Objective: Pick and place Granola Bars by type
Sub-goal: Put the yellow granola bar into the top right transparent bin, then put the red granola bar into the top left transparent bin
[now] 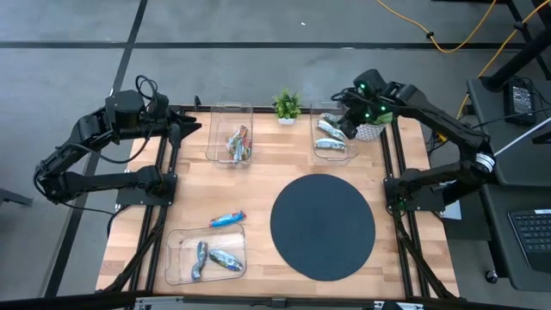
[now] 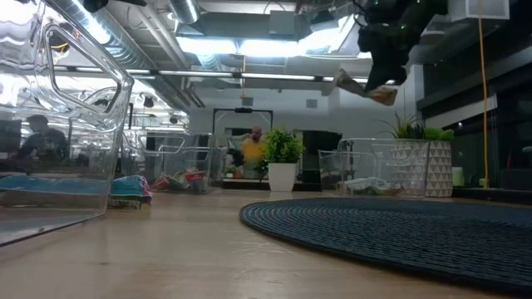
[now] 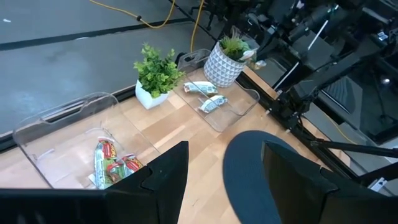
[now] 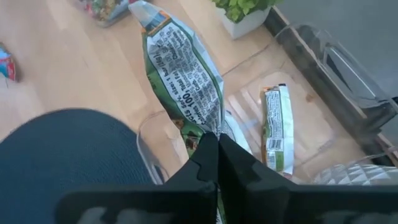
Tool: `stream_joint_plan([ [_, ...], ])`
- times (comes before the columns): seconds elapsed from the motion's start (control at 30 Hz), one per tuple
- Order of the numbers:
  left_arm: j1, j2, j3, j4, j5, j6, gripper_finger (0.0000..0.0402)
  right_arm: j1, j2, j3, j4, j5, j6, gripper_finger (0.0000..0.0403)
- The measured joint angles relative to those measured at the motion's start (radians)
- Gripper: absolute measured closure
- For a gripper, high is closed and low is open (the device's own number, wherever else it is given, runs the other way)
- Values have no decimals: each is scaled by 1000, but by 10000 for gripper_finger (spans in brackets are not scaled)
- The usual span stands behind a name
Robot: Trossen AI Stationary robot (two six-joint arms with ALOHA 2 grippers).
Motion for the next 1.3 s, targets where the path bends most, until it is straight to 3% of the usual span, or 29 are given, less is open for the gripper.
stream_joint_plan([
  [0.53, 0, 44, 0, 0, -10, -2, 207, -24, 187, -157, 152, 95, -25, 399],
  [1.0, 0, 64, 0, 1, -26, -2, 207, -84, 203, -281, 269, 99, -26, 395],
  [1.13, 0, 75, 0, 0, -5, -7, 207, -83, 203, -281, 284, 99, -24, 368],
  [1.3, 0, 83, 0, 0, 57, -17, 207, -83, 203, -278, 294, 99, -24, 302],
])
